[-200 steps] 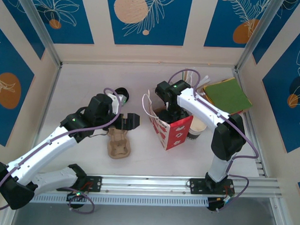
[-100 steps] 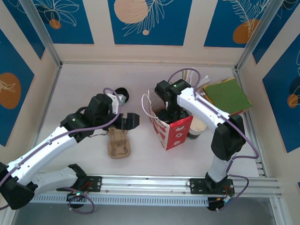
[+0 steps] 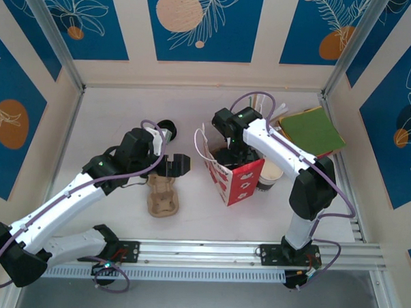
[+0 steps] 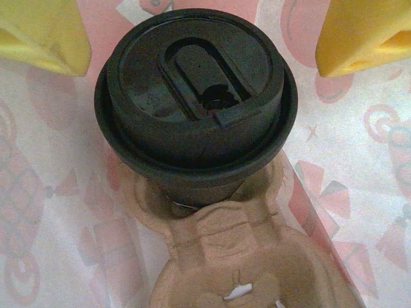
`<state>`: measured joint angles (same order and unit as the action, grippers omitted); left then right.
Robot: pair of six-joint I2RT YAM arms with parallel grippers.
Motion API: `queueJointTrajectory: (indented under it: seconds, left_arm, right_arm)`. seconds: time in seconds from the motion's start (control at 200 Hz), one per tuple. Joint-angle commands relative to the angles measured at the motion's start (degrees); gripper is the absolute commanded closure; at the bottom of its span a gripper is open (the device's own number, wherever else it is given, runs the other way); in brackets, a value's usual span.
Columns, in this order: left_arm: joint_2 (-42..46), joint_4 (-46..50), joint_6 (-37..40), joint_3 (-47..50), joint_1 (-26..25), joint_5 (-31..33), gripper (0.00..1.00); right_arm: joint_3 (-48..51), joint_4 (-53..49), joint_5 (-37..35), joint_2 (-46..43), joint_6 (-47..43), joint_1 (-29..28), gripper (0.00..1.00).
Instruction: Pack the takeout coffee
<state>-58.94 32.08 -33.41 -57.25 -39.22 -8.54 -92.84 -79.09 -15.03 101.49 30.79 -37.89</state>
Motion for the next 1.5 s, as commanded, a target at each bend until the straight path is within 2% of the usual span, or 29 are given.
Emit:
queueJointTrajectory:
  seconds: [0.0,0.78,0.995,1.21,1.495]
  left_arm:
    - [0.3,0.4,1.3,0.2,0.6,0.4,0.00]
    - [0.6,0.9,1.1,-0.4,0.6,1.0,0.00]
    - [0.7,1.0,0.7,-0.2,0.6,1.1,0.00]
    - [1.0,1.2,0.7,0.0,0.7,1.4,0.00]
    - [1.2,1.3,0.7,0.0,0.7,1.3,0.00]
  right_arm:
    - [-1.8,-1.8,-0.4,-1.0,1.1,-0.4,0.09]
    - [-8.1,-4.7,-1.6,-1.0,1.4,-1.0,0.10]
    - [-10.1,-5.5,-1.7,-1.1,1.5,-1.1,0.14]
    - [-12.4,-6.6,-2.5,-1.2,1.7,-1.3,0.25]
    - [-13.7,-7.2,-3.0,-1.5,2.3,-1.6,0.34]
